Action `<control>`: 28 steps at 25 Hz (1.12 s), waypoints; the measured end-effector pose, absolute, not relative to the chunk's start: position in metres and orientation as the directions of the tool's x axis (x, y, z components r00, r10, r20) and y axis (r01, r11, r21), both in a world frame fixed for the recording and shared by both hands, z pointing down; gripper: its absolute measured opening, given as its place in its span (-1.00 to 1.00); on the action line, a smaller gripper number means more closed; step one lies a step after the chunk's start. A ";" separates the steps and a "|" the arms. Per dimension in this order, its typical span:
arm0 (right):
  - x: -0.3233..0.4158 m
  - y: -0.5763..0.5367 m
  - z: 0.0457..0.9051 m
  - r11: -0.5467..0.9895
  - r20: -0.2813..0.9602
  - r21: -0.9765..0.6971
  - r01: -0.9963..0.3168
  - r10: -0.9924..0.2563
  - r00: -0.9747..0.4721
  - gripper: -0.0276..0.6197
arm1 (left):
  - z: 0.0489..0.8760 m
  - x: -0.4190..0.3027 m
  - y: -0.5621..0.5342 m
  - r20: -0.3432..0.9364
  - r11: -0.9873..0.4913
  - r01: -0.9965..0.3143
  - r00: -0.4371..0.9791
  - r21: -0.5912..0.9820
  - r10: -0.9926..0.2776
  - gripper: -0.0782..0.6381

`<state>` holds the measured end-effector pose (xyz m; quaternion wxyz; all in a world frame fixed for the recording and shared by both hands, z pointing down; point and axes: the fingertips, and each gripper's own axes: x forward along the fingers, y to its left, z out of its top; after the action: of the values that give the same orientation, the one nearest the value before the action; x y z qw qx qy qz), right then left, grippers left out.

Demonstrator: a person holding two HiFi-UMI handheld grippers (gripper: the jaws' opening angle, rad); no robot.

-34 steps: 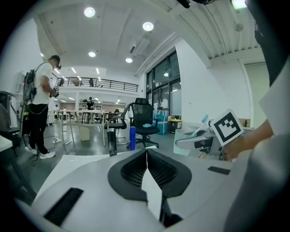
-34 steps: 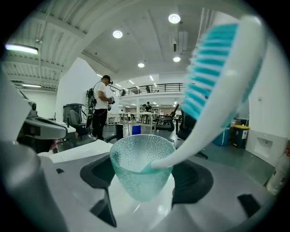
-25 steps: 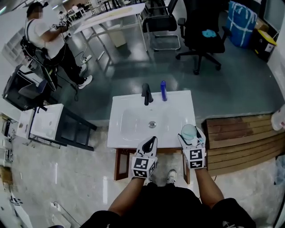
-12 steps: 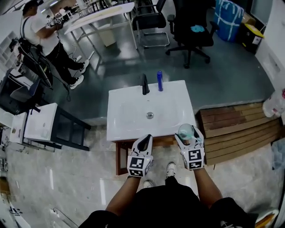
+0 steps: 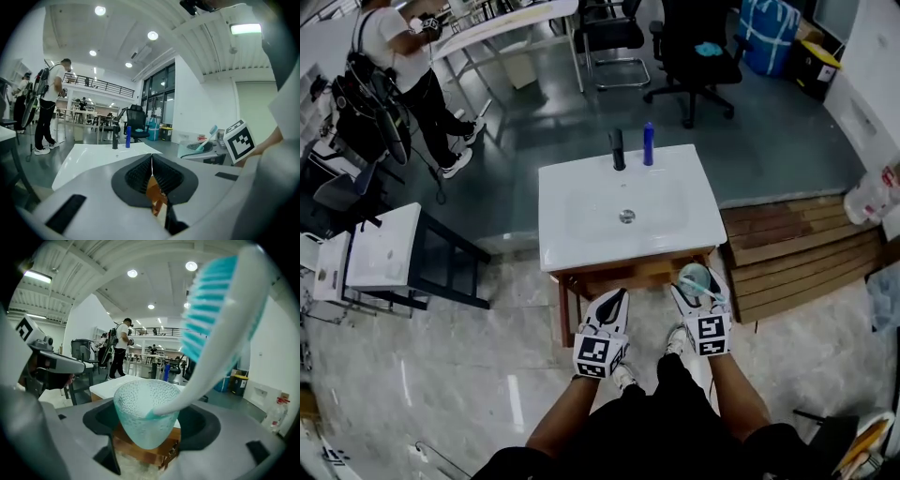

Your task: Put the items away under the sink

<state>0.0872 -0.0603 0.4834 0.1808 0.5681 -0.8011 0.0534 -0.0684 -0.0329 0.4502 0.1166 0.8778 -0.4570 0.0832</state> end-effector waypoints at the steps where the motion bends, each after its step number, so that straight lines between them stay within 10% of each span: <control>1: 0.083 -0.056 0.486 0.355 0.354 0.117 -0.928 -0.888 -0.295 0.28 | 0.452 -0.070 -0.029 0.254 -0.558 -0.819 0.572 0.134 -0.780 -0.72; 28: 0.056 -0.106 0.691 0.503 0.361 0.043 -0.863 -0.813 -0.456 0.28 | 0.672 -0.073 -0.087 0.280 -0.445 -0.892 0.448 0.080 -0.849 -0.72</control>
<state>0.0564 -0.1062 0.6906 0.1700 0.4930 -0.8501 0.0733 -0.0728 -0.0868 0.6720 0.1085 0.8440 -0.5157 0.0996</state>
